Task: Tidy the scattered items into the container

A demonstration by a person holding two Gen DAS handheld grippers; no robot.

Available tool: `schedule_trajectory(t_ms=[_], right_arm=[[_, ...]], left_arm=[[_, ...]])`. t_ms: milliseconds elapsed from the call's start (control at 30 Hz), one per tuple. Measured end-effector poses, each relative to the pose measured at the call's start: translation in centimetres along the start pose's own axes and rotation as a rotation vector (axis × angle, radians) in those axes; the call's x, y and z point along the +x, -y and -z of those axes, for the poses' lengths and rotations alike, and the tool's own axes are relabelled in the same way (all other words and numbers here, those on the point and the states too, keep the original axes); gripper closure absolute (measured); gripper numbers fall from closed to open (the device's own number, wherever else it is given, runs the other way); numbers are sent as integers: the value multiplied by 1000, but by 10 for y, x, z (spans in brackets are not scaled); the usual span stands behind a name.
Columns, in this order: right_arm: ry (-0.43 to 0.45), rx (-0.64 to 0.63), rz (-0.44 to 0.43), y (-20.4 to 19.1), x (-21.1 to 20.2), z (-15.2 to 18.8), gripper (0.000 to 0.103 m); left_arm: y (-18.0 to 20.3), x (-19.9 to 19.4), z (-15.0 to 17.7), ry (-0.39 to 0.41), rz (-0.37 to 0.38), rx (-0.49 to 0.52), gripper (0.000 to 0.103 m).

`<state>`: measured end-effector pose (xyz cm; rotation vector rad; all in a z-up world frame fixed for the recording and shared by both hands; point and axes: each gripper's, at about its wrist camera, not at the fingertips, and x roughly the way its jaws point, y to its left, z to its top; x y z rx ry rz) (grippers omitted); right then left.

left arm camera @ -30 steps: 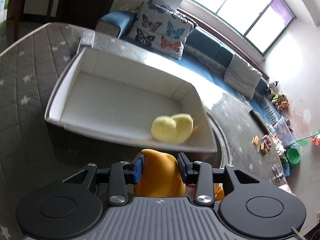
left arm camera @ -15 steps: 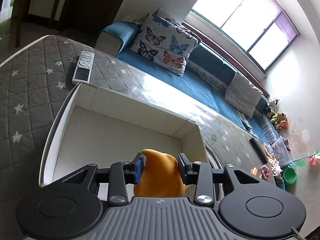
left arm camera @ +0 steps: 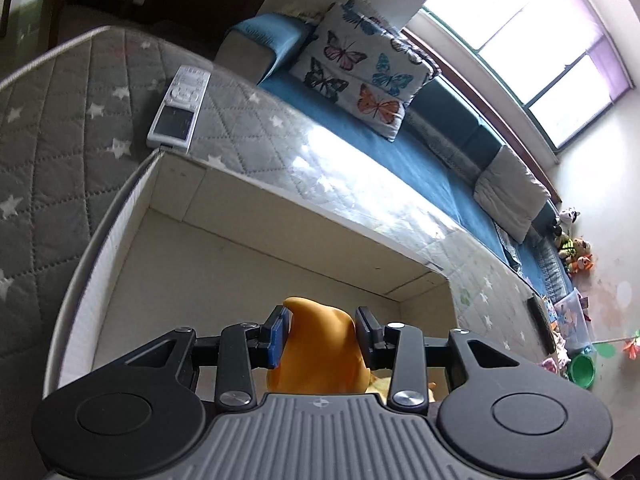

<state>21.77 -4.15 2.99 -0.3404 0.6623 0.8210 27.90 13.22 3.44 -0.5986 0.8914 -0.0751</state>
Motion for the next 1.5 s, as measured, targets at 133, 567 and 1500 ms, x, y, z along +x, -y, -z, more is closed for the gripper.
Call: schedule_trajectory(t_ms=[133,567,1500], right_arm=[[-21,25,12,7,10,5,55],[-30,62,44,8,7,14,56],[97,137,158,-5,-81,47,36]], left_arm=[[-5,8,2,-15,1,-19,64],[0,10,5,-6,-5,30,65],[36,-63,64,84,-3,203,65]])
